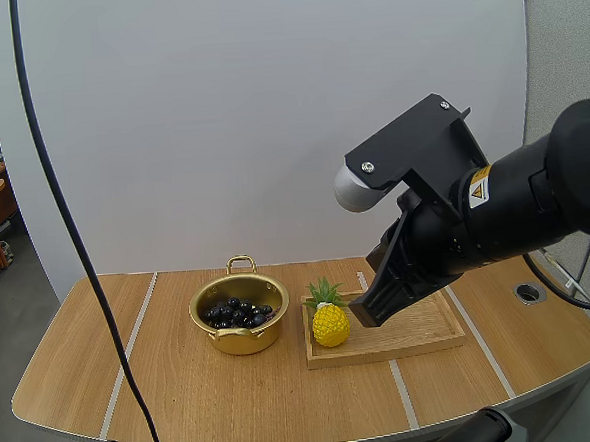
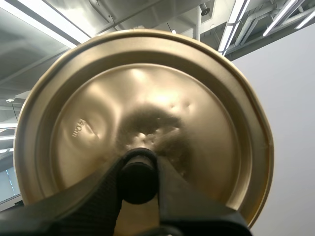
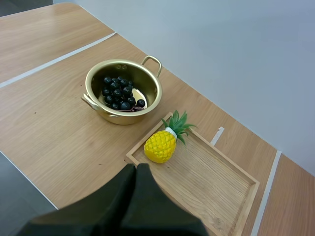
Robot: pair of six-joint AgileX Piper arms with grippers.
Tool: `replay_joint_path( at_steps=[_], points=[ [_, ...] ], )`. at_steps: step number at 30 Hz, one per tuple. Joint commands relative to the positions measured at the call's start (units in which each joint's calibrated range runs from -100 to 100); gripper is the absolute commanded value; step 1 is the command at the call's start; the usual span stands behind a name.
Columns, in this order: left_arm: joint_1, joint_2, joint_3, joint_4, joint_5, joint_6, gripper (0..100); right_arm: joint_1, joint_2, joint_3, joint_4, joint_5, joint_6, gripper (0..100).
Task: Open the pot, put the grape inside, and close it
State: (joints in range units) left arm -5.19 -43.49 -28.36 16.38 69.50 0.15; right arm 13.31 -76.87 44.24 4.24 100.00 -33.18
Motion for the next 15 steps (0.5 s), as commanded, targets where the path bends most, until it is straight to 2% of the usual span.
replay_joint_path(
  at_steps=[1, 9, 15],
  points=[
    [-0.11, -0.4, -0.2, 0.4, -0.5, -0.4, 0, -0.3, -0.6, -0.2, -0.9, 0.0, 0.6, 0],
    [-0.11, -0.3, -0.2, 0.2, 21.4, -0.4, 0, -0.3, -0.6, -0.2, -0.9, 0.0, 0.7, 0],
    [-0.11, -0.2, -0.2, -1.0, 30.0, -0.4, 0, -0.3, -0.6, -0.2, -0.7, 0.0, 0.7, 0]
  ],
)
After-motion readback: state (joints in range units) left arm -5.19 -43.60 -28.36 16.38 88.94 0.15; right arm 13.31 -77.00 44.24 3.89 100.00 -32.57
